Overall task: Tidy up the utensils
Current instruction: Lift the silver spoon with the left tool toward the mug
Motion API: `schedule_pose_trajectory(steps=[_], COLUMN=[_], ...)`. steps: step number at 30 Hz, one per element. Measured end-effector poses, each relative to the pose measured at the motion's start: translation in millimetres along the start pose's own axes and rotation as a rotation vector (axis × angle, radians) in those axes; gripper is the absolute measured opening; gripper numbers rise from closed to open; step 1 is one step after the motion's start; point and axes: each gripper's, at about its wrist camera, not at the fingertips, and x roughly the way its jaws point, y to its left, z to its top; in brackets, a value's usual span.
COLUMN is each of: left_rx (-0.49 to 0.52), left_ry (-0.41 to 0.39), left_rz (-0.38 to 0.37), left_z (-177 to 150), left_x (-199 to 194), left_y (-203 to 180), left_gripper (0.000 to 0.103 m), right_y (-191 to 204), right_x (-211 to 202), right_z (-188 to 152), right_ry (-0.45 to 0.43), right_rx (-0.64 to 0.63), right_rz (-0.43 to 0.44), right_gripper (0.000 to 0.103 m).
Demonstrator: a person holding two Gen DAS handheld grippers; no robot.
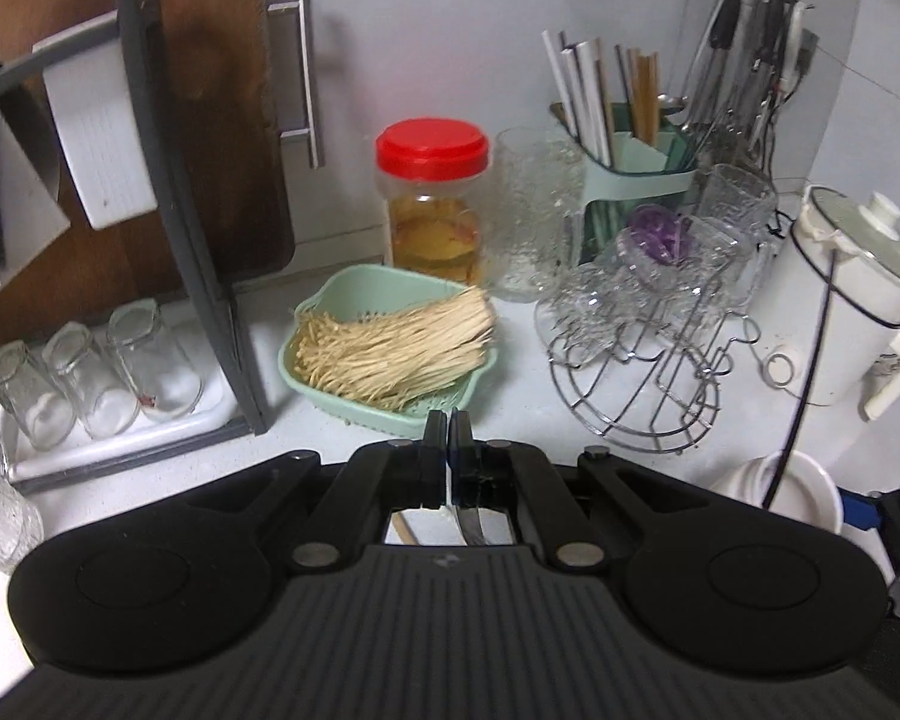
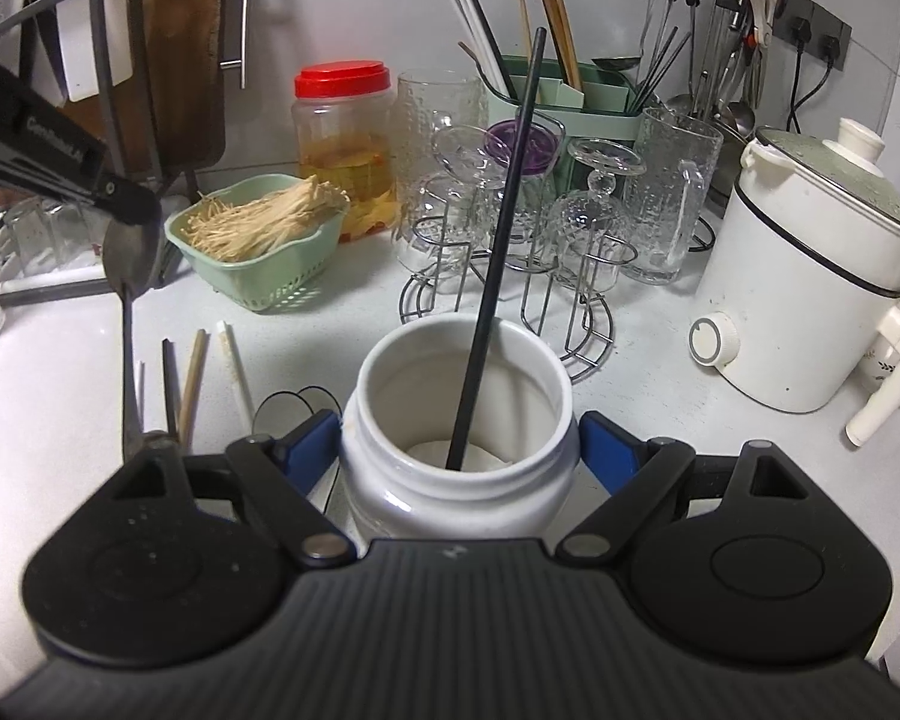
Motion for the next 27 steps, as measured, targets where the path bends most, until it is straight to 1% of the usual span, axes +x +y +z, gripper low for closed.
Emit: schedule_pose_trajectory(steps=[5, 10, 13, 19, 27], left_rx=[0.027, 0.02, 0.048, 0.04, 0.073], left_ry=[-0.03, -0.066, -0.095, -0.13, -0.202], left_rz=[-0.008, -0.016, -0.017, -0.045, -0.107], left_z=[7, 15, 17, 23, 38], left_x=[-18, -40, -50, -71, -97], left_y=[-8, -11, -17, -26, -46], left_gripper=[0.001, 0.001, 0.001, 0.001, 0.001], right_y=[-1, -2, -3, -3, -1], right_x=[-1, -2, -2, -3, -7], right_z=[-1, -1, -1, -2, -5], right_ry=[-0.003, -0.004, -0.005, -0.007, -0.018], right_rx=[-0.012, -0.022, -0.028, -0.035, -0.042], right_rz=[0.016, 0.031, 0.039, 0.048, 0.062], right_gripper=[0.089, 0.089, 0.089, 0.089, 0.089])
